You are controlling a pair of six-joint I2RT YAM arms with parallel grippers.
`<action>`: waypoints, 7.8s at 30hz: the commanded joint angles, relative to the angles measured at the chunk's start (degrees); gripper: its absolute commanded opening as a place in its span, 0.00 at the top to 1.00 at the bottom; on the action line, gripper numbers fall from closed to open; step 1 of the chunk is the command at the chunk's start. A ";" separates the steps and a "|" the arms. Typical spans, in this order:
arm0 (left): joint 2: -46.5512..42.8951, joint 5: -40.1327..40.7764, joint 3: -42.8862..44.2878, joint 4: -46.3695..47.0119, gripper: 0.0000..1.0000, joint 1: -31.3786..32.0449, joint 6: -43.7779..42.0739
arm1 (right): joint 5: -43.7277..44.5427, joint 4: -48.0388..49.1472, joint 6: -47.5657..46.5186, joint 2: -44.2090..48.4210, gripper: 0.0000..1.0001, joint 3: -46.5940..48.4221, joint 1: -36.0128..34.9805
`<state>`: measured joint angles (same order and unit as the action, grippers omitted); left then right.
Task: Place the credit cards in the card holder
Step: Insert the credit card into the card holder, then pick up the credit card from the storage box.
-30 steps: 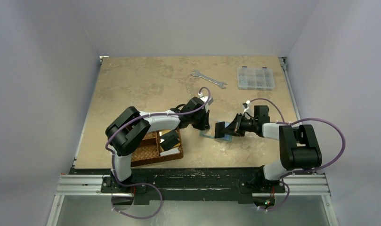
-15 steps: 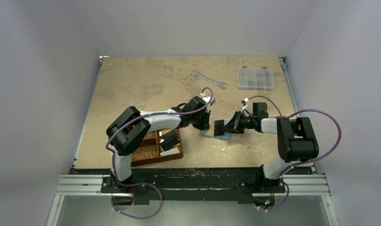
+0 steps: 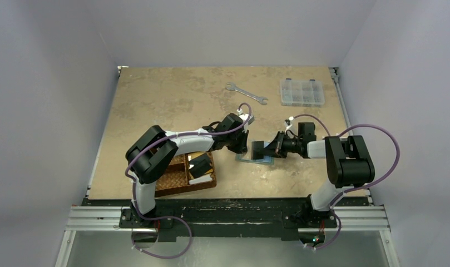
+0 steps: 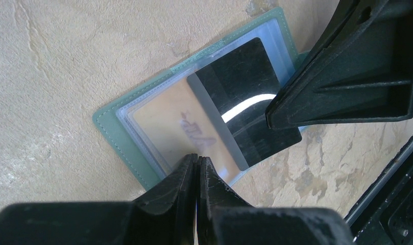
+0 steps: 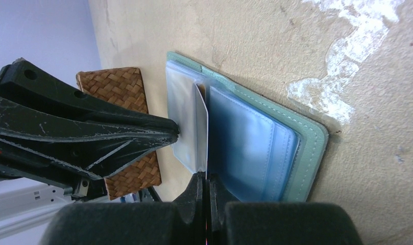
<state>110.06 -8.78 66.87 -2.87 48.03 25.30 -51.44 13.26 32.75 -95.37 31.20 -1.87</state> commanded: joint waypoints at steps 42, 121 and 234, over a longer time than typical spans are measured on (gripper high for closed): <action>2.45 7.54 3.88 -8.54 0.95 -0.04 -1.19 | 19.14 -13.60 -4.92 2.93 0.65 9.41 -12.21; -46.74 15.08 -1.93 -37.91 0.41 -4.36 -5.89 | 34.39 -24.17 -10.08 38.90 0.15 10.33 -20.39; -21.45 -3.85 13.30 -60.00 1.00 -15.22 -13.47 | 43.88 -46.90 -12.01 29.99 0.17 30.28 -18.85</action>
<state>92.55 -19.59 74.15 -60.14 33.01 8.73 -6.20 -35.97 20.91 -64.97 62.30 -20.93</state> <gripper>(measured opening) 0.025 0.827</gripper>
